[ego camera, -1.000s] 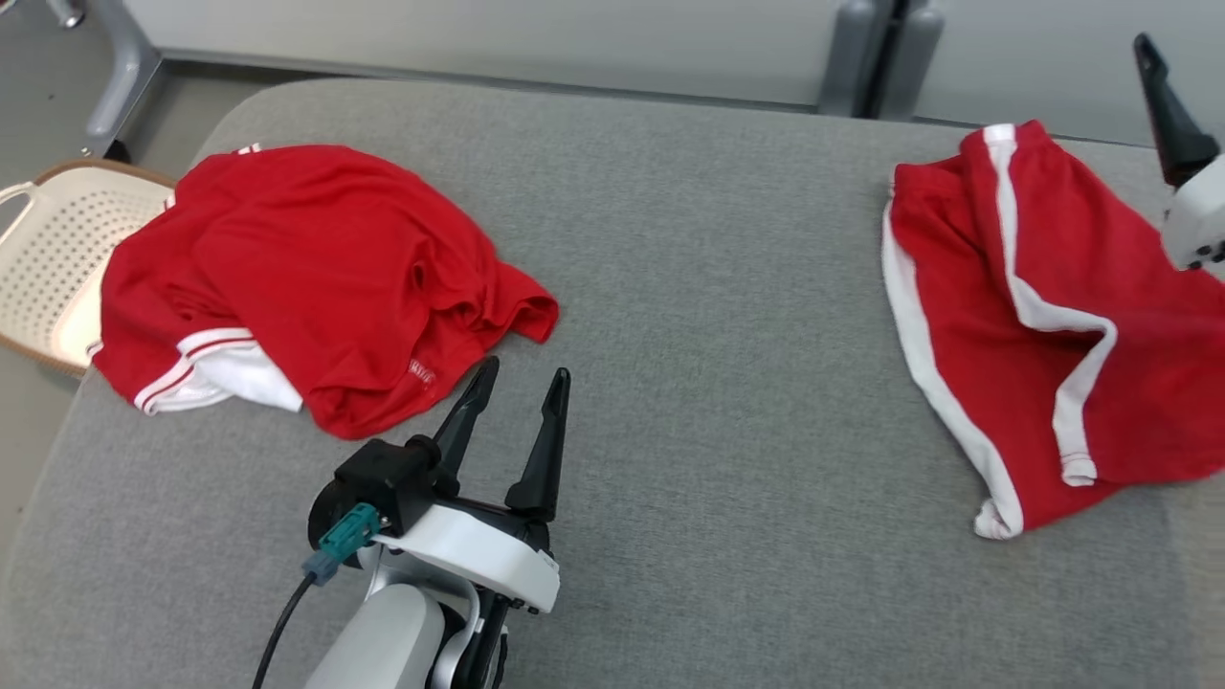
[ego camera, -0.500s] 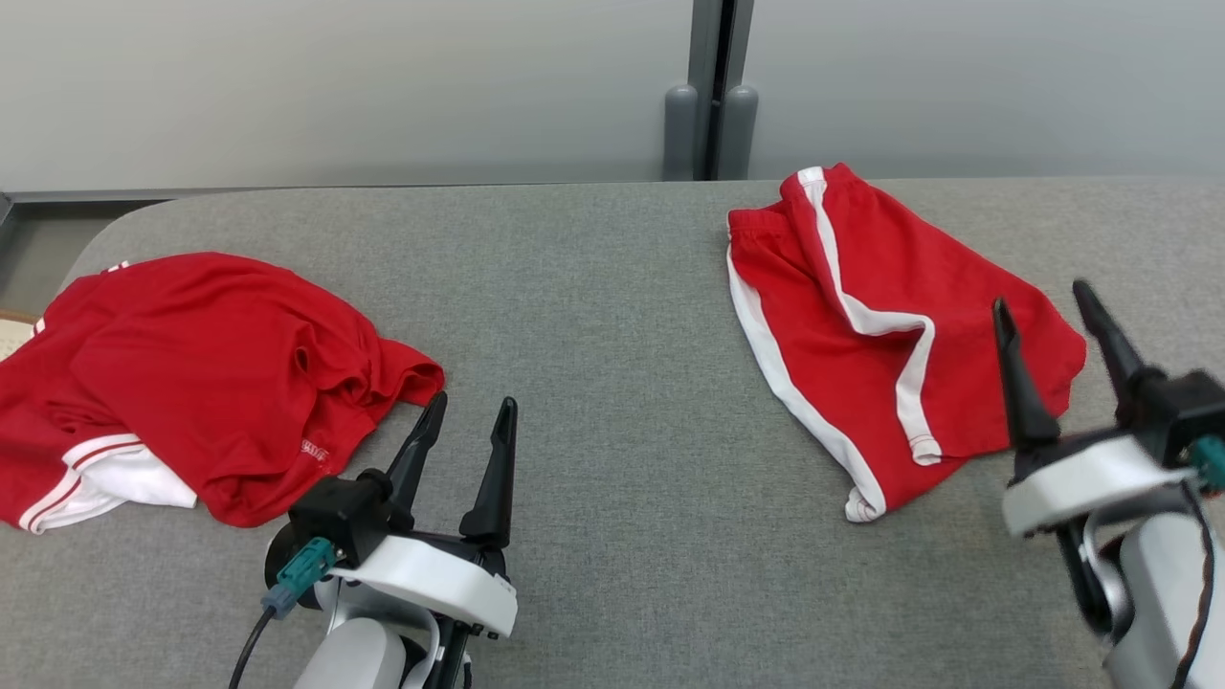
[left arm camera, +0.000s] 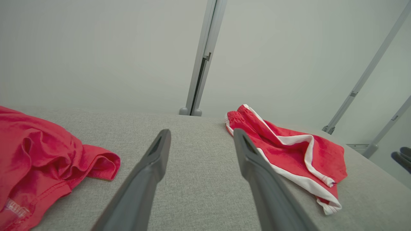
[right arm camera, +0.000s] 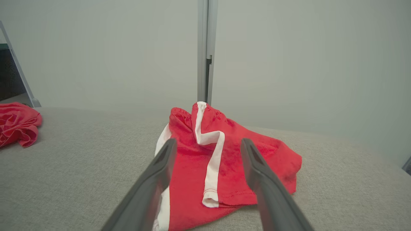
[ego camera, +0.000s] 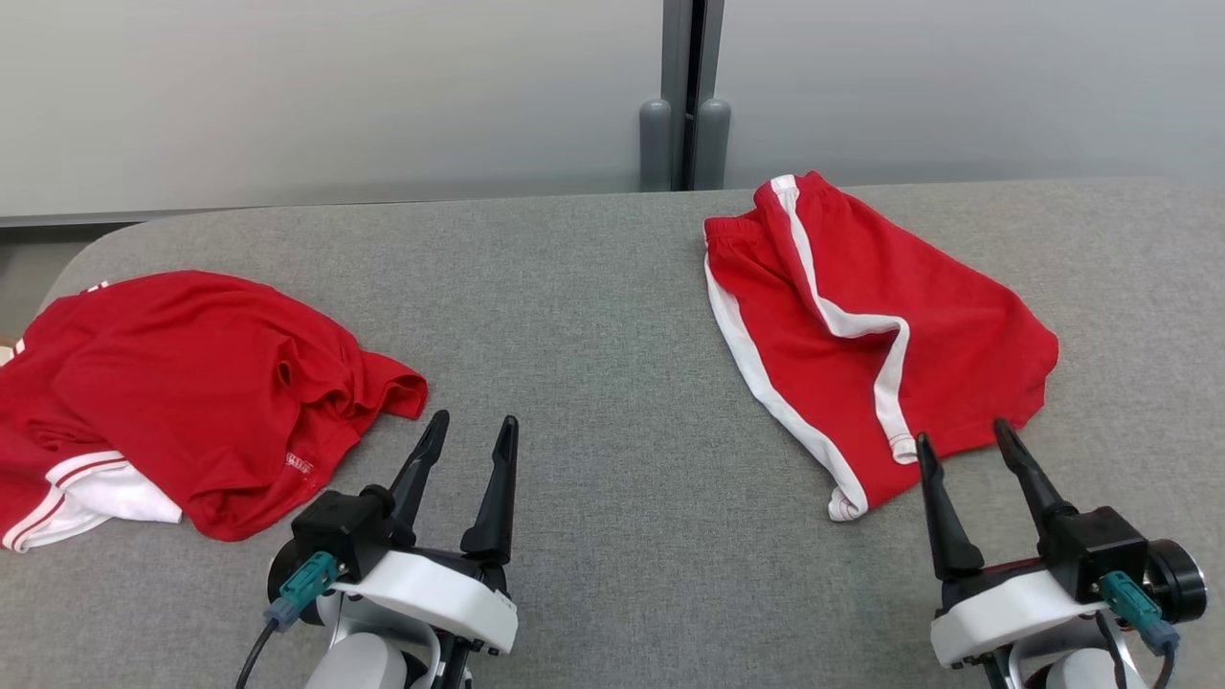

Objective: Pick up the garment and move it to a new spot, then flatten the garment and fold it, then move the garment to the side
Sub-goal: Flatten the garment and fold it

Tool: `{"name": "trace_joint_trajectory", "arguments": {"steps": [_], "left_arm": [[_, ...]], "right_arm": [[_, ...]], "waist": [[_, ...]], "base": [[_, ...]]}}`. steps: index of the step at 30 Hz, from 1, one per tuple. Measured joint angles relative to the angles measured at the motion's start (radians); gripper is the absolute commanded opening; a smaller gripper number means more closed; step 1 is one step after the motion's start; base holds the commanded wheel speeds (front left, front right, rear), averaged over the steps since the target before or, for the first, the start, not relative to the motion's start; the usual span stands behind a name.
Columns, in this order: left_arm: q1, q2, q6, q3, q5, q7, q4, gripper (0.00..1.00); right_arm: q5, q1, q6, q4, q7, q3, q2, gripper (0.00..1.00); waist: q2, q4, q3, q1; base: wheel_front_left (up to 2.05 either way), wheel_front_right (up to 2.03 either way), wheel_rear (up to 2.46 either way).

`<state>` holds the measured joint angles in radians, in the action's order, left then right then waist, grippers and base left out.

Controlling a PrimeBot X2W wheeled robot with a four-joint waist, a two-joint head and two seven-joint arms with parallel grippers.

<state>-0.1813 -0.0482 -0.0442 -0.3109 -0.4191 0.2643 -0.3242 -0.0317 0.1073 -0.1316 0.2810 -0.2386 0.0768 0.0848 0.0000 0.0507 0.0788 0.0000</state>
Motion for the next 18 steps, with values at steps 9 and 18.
{"name": "trace_joint_trajectory", "arguments": {"steps": [9,18], "left_arm": [[-0.004,0.0,0.001,-0.029,-0.017,0.0,-0.008,1.0],[-0.018,0.0,0.002,-0.05,-0.021,0.0,-0.018,1.0]], "right_arm": [[-0.047,-0.03,0.0,0.063,0.117,0.052,-0.025,1.0],[-0.107,-0.003,0.0,0.148,0.152,0.014,-0.033,1.0]], "waist": [[0.0,0.035,0.028,0.0],[0.0,0.078,0.059,0.0]], "base": [[0.0,0.0,0.0],[0.0,0.0,0.0]]}}
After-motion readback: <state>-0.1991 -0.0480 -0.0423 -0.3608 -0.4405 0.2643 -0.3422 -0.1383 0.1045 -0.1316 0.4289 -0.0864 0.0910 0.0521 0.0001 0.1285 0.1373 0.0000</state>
